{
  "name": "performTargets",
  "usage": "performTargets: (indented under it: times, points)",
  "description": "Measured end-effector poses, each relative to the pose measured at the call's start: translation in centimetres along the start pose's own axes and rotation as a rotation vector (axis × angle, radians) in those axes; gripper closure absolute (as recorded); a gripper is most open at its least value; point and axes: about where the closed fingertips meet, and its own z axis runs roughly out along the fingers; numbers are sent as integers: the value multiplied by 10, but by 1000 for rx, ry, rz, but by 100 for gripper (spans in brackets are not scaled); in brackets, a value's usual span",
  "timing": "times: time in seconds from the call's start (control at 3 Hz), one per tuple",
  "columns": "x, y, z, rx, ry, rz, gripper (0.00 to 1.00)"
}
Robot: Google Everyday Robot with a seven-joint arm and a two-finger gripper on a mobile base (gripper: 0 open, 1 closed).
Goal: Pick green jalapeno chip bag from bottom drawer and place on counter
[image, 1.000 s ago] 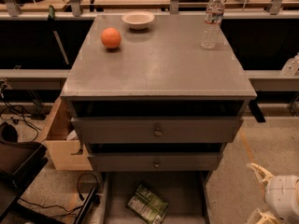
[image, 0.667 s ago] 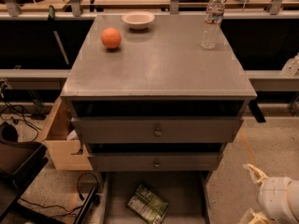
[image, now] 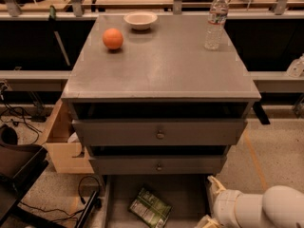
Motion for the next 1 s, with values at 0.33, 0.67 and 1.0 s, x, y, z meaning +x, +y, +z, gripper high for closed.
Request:
performTargets:
  times: [0.33,0.67,1.0]
  points:
    - [-7,-7,70,1,-85,30,0]
    - [-15,-12,136,-12,-167,63,0]
    - [-18,-11,168,-40,-251,114,0]
